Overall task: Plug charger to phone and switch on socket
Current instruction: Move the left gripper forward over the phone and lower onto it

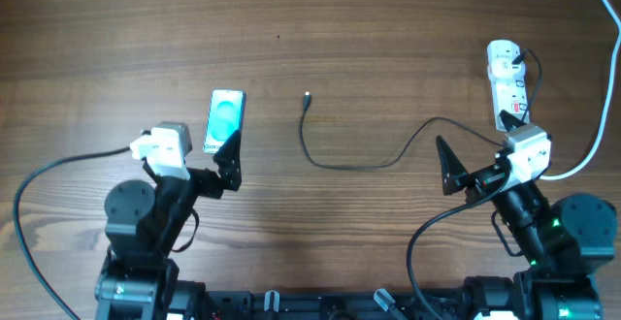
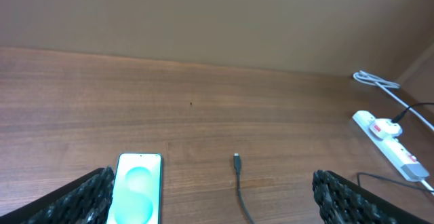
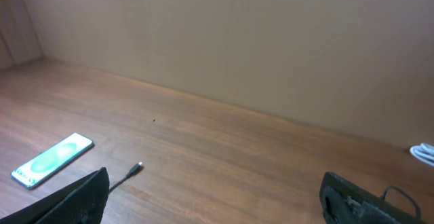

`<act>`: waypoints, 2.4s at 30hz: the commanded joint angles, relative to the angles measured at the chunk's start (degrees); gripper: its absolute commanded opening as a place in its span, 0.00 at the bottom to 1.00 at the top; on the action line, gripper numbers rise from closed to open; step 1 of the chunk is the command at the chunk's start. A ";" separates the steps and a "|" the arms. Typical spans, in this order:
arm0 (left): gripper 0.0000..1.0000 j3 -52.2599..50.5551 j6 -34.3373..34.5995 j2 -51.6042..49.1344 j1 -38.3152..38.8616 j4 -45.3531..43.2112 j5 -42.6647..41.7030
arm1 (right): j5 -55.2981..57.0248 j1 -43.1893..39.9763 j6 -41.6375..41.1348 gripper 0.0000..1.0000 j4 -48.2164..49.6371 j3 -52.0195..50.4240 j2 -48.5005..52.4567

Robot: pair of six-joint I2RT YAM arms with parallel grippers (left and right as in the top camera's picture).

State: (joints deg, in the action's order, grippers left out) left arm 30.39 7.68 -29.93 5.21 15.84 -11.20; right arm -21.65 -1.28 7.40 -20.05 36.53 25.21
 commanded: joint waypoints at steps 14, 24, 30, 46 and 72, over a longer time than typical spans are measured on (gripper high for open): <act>1.00 22.05 0.48 -20.44 -0.35 14.64 -3.76 | -2.49 0.20 -0.09 1.00 -7.74 7.37 4.66; 1.00 48.48 -2.97 -44.13 -0.35 36.02 0.46 | -3.32 0.20 -1.51 1.00 -26.69 28.04 22.97; 1.00 62.62 -6.47 -56.35 -0.35 46.14 2.01 | -5.40 0.20 -1.38 1.00 -37.83 41.13 37.55; 0.96 62.51 -5.07 -76.15 -0.20 48.98 11.30 | -5.33 0.20 -5.86 1.00 -40.13 40.98 45.11; 0.93 50.27 -5.99 -88.17 -0.31 33.53 11.08 | -4.96 0.20 -5.90 0.92 -42.34 40.59 45.94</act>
State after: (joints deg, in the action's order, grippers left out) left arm 81.78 2.20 -117.51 5.23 49.87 0.84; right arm -25.93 -1.28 1.74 -62.17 76.23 70.57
